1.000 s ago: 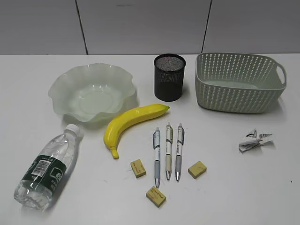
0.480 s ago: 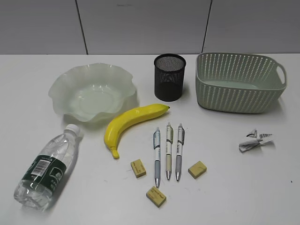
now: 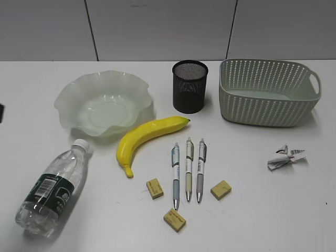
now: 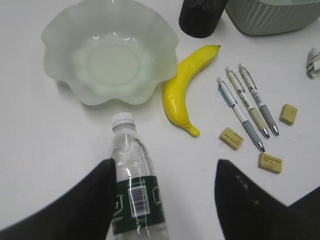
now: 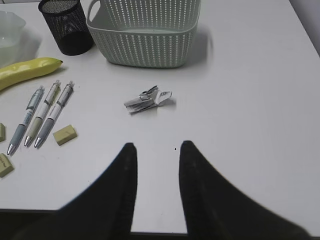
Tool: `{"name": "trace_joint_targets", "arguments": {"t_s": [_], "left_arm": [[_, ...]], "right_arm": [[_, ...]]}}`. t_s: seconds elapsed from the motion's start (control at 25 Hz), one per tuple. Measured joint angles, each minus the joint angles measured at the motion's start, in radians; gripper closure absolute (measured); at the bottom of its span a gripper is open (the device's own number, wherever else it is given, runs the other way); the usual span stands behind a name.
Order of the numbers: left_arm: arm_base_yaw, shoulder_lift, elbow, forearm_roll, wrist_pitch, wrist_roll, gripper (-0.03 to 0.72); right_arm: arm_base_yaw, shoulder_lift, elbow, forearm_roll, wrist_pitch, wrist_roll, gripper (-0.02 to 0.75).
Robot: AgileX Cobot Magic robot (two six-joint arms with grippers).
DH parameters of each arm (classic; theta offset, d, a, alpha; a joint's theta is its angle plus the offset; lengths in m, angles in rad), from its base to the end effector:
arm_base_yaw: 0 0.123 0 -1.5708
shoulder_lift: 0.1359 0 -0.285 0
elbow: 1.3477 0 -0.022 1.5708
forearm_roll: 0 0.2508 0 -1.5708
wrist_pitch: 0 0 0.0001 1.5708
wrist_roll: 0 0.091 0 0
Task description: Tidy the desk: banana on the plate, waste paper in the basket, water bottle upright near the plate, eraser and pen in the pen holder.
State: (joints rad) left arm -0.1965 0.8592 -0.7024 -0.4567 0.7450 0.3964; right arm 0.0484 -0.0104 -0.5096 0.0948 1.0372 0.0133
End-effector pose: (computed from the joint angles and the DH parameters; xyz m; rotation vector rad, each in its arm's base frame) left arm 0.1510 -0.0578 0.3066 0.4363 2.2859 -0.4272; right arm -0.0072 0.0071 0.2821 -0.0393 2.0001 0.1522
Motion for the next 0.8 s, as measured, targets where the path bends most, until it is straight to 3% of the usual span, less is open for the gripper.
{"name": "trace_joint_targets", "arguments": {"t_s": [0.08,0.2,0.4,0.52,0.8], "left_arm": [[-0.053,0.119,-0.044,0.000,-0.034,0.000,0.226],[-0.205,0.307,-0.112,0.056,-0.083,-0.090,0.226],[-0.509,0.630,-0.224,0.432,-0.165,-0.557,0.226],[-0.556,0.823,-0.298,0.565,-0.176,-0.745,0.201],[-0.557,1.071,-0.415,0.615,-0.238,-0.829,0.151]], "right_arm": [[0.000,0.000,0.000,0.000,0.000,0.000,0.493],[0.000,0.000,0.000,0.000,0.000,0.000,0.493],[0.000,0.000,0.000,0.000,0.000,0.000,0.493],[0.000,0.000,0.000,0.000,0.000,0.000,0.493],[0.000,0.000,0.000,0.000,0.000,0.000,0.493]]}}
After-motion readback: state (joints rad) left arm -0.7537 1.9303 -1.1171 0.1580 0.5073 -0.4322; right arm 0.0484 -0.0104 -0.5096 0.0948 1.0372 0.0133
